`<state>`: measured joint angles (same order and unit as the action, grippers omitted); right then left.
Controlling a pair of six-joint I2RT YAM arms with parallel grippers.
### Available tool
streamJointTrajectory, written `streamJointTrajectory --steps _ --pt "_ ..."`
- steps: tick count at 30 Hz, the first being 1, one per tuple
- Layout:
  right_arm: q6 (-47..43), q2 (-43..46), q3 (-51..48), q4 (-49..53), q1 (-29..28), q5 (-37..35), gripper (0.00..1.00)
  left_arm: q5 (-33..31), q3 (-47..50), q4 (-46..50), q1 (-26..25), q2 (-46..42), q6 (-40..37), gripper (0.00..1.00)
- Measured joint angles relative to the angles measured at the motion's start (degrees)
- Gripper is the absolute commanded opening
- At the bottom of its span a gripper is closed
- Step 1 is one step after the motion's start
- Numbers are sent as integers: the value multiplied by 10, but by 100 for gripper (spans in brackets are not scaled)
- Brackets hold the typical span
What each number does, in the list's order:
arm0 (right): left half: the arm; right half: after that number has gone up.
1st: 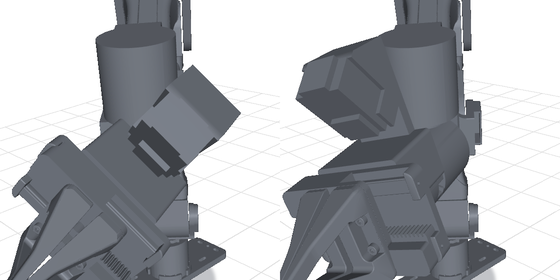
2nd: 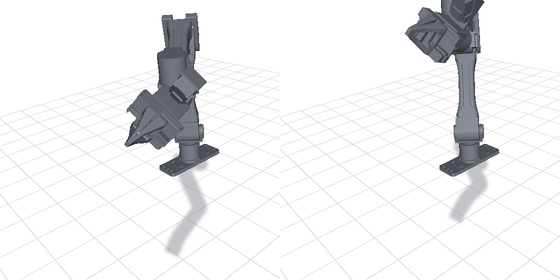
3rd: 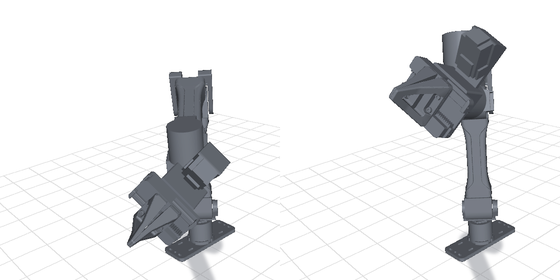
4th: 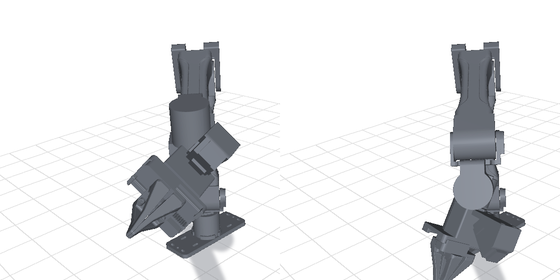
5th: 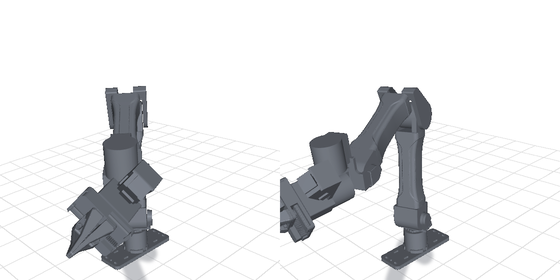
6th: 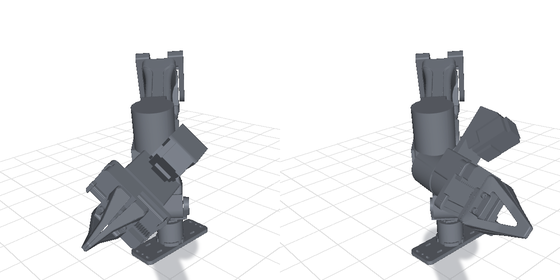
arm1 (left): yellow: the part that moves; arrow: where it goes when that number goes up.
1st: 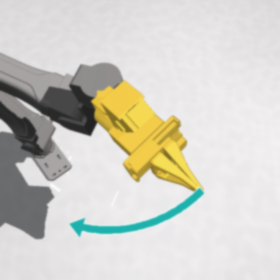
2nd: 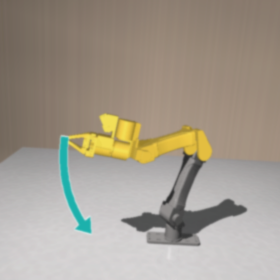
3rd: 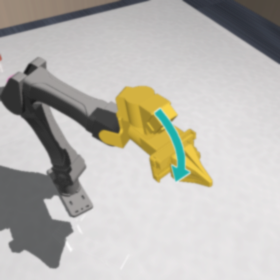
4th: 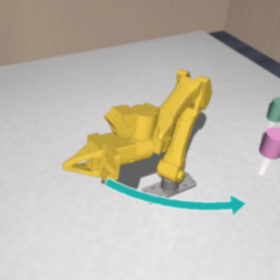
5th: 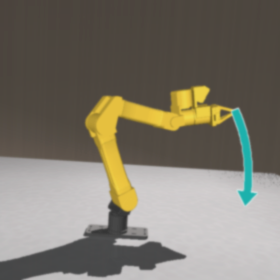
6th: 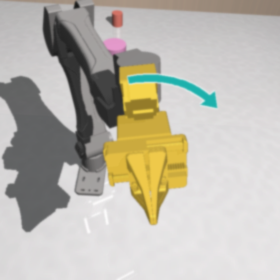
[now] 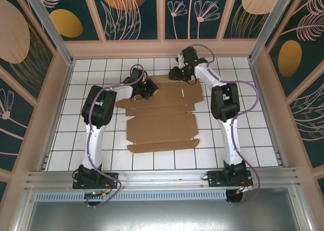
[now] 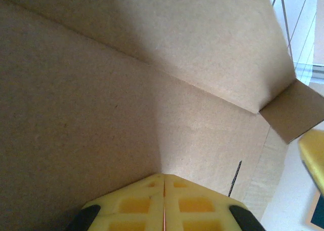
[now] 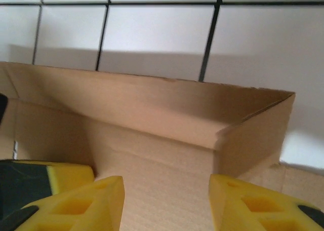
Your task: Fold the paper box
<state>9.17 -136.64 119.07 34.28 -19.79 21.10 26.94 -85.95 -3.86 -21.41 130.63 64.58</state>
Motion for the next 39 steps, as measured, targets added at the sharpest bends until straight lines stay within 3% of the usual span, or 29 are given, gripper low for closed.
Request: streamJointTrajectory --steps 8,13,20,24,27,29,35,39 --pt "3 -71 83 3 3 0 49 0 -2 2 0 1 -9 8" --pt "1 -85 72 6 3 2 51 0 -2 3 0 1 -15 9" --pt "1 21 -52 -39 10 -1 54 -10 -24 38 0 3 -50 10" --pt "1 67 -60 -63 23 -6 56 -19 -30 51 0 3 -63 10" --pt "1 79 -60 -76 28 -9 63 -20 -30 54 0 3 -68 10" --pt "14 116 -136 -107 41 -43 65 -21 -55 77 0 12 -86 10" --pt "38 164 -285 -113 154 -52 67 -24 -80 99 0 17 -116 10" --pt "43 165 -338 -125 181 -19 66 -24 -85 106 0 22 -127 10"
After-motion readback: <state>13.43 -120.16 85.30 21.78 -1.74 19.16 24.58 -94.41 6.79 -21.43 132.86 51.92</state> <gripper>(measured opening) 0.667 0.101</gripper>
